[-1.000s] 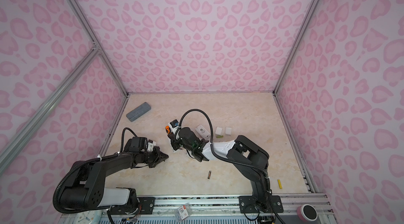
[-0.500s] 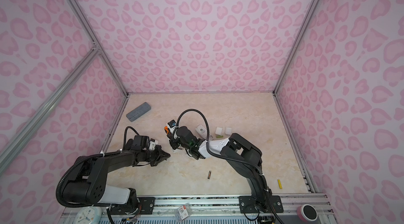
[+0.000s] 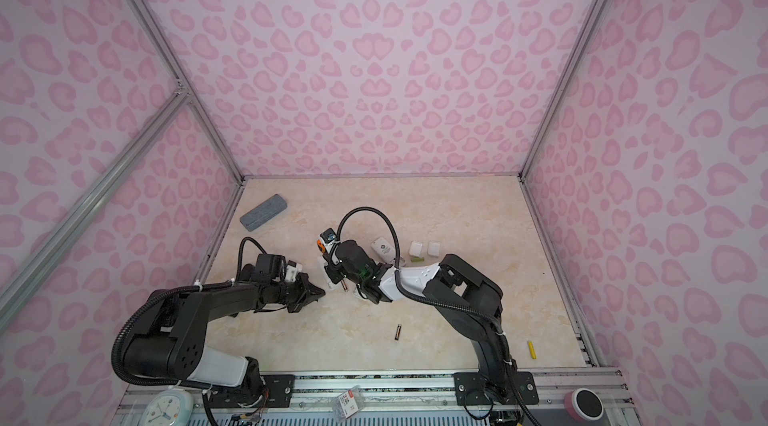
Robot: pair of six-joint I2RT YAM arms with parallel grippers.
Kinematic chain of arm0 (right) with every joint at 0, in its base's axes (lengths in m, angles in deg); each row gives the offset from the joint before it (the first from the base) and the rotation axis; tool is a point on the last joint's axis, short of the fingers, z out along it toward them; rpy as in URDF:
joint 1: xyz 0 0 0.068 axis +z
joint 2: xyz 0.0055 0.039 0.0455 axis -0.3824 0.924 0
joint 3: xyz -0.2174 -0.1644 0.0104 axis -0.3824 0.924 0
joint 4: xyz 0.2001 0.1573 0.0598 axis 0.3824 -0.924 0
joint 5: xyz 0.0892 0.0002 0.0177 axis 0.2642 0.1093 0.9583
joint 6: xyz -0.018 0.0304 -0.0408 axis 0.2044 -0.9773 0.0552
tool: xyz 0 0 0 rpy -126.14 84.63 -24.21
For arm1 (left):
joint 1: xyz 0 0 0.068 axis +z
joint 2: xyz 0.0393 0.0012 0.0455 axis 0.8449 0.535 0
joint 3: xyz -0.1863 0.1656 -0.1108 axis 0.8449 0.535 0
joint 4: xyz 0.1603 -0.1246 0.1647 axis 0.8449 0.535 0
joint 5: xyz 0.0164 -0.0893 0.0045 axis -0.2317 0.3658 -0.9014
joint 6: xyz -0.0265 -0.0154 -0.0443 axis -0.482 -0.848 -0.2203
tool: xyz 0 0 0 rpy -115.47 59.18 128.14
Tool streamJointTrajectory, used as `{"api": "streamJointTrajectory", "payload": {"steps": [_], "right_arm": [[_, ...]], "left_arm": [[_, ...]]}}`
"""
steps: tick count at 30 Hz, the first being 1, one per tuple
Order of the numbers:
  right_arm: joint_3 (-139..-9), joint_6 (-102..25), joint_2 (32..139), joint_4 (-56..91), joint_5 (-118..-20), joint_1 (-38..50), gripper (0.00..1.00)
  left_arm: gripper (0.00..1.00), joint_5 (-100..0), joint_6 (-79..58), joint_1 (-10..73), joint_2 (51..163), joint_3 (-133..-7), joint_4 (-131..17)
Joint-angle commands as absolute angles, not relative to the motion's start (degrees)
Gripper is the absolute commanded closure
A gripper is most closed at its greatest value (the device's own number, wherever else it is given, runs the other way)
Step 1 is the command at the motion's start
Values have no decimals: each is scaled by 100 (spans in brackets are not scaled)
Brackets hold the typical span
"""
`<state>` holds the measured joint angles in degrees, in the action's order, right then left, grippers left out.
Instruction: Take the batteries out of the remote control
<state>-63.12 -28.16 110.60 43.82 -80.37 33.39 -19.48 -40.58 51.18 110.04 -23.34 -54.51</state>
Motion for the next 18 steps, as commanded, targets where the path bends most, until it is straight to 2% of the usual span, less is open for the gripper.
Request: {"api": "streamJointTrajectory", "payload": {"steps": [1,11,18], "right_arm": [[-6242,-2651,10940,4370,-8353,3342,100],[-6018,-2885,10680,4288,-8382,3346,100],[-6014,-3082,10806,4597,-7765,3412,100]], "left_arm": [[96,-2251,-4013,5124,11025,-2325,-5258],[96,-2259,-3993,5117,10893,-2380,-5165],[96,-2252,-4002,5122,10837,-2316,-5161]]}}
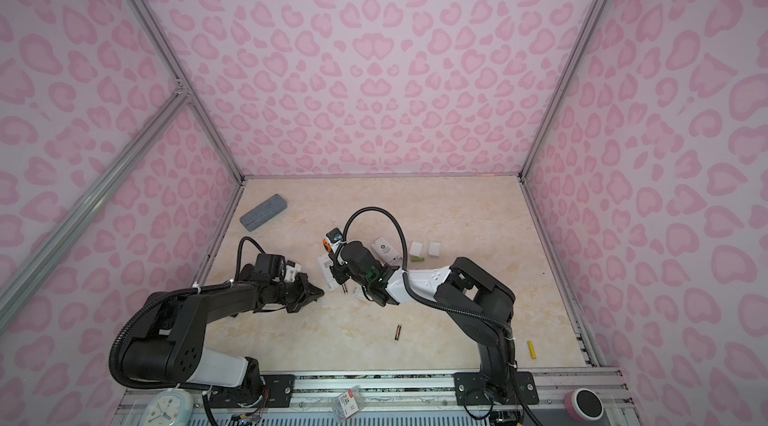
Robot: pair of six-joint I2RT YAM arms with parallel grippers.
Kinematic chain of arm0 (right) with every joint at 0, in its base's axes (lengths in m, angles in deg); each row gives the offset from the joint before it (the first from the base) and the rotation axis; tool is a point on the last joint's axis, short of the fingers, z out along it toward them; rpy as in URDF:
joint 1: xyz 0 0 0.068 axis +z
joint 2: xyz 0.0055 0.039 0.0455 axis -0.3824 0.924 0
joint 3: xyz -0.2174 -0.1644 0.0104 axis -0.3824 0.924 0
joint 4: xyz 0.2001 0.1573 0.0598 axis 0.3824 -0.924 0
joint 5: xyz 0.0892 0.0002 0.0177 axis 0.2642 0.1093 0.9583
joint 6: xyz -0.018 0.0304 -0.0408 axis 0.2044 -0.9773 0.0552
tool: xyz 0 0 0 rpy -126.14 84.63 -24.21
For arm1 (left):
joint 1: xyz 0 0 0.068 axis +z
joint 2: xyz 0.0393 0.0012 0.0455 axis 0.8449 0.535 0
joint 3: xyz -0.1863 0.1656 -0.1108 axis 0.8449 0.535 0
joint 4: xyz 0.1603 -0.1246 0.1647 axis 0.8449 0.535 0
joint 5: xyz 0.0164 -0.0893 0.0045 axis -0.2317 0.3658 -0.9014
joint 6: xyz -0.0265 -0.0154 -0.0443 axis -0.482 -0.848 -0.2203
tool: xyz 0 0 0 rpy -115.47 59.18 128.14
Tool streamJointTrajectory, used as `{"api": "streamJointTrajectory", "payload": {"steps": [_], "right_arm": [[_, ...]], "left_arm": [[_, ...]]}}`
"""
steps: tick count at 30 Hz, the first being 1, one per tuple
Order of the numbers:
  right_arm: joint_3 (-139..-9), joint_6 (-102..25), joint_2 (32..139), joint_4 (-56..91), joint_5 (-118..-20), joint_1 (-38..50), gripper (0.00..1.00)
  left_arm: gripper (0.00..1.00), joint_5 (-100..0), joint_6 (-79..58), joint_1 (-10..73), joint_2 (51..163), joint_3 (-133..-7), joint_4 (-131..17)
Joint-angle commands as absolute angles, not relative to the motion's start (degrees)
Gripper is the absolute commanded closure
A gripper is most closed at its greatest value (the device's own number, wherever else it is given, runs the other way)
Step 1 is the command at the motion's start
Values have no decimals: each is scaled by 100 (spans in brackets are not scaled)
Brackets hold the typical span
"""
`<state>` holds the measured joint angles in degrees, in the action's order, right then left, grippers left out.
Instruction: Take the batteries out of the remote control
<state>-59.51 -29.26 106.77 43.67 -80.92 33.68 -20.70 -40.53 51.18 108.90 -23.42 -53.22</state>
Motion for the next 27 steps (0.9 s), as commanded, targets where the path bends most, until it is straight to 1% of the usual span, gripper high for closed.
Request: {"api": "streamJointTrajectory", "payload": {"steps": [1,9,17,22,27], "right_arm": [[-6041,-3117,10877,4615,-7732,3434,100],[-6072,-3241,11079,4601,-7767,3442,100],[-5790,-3195,10616,4418,-8019,3330,100],[-5690,-3321,10561,4374,-8037,3325,100],[-5490,-3446,10201,4452,-8159,3325,100]], "left_arm": [[96,-2251,-4004,5118,10825,-2312,-5156],[96,-2278,-3977,5117,10652,-2240,-5075],[96,-2293,-3952,5119,10579,-2265,-5037],[96,-2312,-3893,5118,10521,-2376,-4908],[96,-2355,-3703,5137,10329,-2707,-4443]]}}
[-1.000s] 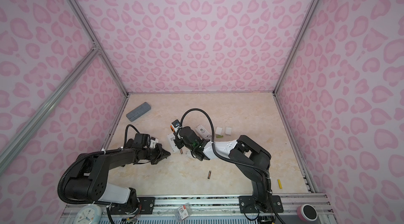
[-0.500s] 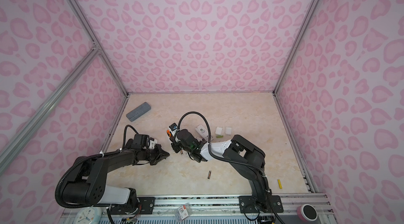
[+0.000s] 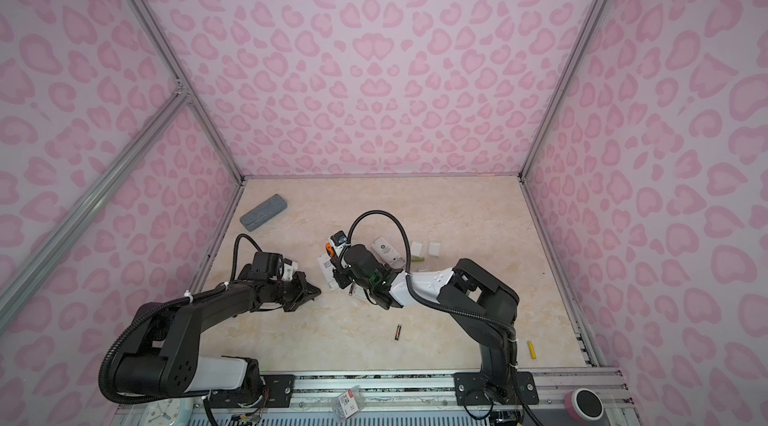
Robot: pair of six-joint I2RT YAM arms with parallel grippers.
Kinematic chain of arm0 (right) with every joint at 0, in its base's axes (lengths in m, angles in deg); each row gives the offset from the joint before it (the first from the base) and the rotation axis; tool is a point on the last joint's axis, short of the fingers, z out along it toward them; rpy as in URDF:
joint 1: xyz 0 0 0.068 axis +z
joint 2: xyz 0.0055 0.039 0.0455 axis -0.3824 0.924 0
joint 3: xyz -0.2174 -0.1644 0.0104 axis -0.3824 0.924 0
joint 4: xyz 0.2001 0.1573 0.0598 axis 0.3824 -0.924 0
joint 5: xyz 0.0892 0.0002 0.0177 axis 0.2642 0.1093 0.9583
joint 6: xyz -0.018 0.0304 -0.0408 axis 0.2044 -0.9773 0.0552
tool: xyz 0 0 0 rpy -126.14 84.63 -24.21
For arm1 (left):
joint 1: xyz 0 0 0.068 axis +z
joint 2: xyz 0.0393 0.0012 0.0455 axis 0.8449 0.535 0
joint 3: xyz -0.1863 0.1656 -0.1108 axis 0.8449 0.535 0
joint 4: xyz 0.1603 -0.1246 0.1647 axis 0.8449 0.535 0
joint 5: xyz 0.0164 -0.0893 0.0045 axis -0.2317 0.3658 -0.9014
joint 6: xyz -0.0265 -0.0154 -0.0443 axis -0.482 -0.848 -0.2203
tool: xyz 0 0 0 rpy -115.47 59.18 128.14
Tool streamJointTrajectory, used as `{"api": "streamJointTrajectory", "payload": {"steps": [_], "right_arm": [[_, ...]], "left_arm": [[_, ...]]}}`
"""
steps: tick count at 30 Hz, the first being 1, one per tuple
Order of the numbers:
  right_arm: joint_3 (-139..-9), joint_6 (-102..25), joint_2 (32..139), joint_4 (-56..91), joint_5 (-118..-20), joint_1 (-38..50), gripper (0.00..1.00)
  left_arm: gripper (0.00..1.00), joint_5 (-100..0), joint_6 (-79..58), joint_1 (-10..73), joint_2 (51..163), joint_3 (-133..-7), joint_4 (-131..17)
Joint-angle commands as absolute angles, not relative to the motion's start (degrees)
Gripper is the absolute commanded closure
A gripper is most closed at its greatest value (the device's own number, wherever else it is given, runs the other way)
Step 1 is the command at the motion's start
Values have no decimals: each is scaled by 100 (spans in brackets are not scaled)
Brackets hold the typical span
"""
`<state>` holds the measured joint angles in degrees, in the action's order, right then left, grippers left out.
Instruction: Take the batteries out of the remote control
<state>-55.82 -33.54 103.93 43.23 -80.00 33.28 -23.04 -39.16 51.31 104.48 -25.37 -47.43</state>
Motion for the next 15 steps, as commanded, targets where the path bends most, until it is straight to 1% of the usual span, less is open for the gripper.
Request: {"api": "streamJointTrajectory", "payload": {"steps": [1,5,9,13,15], "right_arm": [[-5413,-3441,10060,4446,-8220,3316,100],[-5028,-3533,9403,4234,-8397,3134,100],[-4395,-3680,8441,3780,-8714,2822,100],[-3723,-3929,7321,2972,-9212,2480,100],[-3471,-4189,6770,2398,-9292,2245,100]], "left_arm": [[96,-2391,-3630,5144,10261,-2831,-4274],[92,-2730,-3280,5183,9964,-3448,-3504],[89,-3153,-2826,5339,9600,-4198,-2661],[86,-3603,-2513,5578,9145,-4861,-2093],[86,-3775,-2421,5684,8892,-5065,-1940]]}}
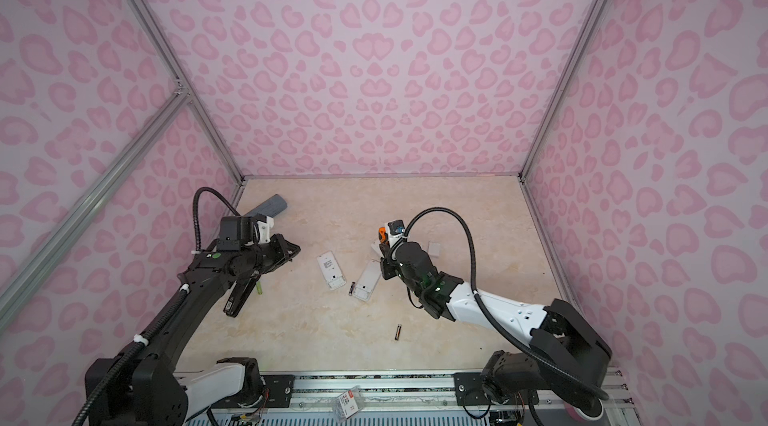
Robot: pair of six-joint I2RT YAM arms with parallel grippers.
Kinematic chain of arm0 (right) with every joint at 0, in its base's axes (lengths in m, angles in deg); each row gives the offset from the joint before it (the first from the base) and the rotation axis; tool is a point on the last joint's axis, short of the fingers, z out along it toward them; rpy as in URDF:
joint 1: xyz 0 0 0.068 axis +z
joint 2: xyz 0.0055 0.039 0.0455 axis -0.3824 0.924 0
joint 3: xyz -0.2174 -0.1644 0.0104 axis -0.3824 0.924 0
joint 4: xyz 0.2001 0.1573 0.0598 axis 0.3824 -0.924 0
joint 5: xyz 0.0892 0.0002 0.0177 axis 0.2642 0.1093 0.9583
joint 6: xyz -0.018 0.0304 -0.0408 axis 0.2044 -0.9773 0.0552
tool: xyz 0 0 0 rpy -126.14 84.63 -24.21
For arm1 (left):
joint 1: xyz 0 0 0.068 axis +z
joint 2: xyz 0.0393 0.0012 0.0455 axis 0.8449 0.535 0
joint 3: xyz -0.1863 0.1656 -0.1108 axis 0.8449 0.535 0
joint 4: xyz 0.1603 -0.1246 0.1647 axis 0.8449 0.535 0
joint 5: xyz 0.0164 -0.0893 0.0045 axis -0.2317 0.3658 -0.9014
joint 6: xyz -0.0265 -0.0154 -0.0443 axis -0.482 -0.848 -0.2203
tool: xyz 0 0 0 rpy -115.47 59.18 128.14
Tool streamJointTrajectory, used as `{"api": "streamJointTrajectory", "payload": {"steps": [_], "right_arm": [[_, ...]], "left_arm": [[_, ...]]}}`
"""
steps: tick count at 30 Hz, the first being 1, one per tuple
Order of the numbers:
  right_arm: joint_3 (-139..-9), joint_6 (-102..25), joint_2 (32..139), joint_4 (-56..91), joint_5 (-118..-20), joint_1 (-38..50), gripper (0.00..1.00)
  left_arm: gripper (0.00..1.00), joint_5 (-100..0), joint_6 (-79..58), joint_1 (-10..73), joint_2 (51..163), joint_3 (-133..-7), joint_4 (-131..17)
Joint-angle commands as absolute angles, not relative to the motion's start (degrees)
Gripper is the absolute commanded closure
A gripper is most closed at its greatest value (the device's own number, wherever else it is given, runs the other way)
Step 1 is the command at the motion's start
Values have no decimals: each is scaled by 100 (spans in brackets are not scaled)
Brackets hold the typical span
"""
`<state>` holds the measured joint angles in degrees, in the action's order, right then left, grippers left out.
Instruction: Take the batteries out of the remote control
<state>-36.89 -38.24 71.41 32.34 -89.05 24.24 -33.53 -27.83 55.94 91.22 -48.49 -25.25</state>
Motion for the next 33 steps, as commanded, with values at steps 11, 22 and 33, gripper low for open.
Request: {"api": "streamJointTrajectory", "payload": {"steps": [11,22,33], "right_arm": [[-2204,-5558,4944,216,-8610,167,100],[-2821,-5023,6563,-855,-7606,-1528,98],[-2831,-4951,6849,-919,-7749,-1625,64]], "left_arm": [[89,-4464,-2024,5827,8000,-5230,-1761],[84,-4206,-1328,5851,7808,-4860,-2375],[53,-4209,-1067,5965,7423,-4839,-2362]]}}
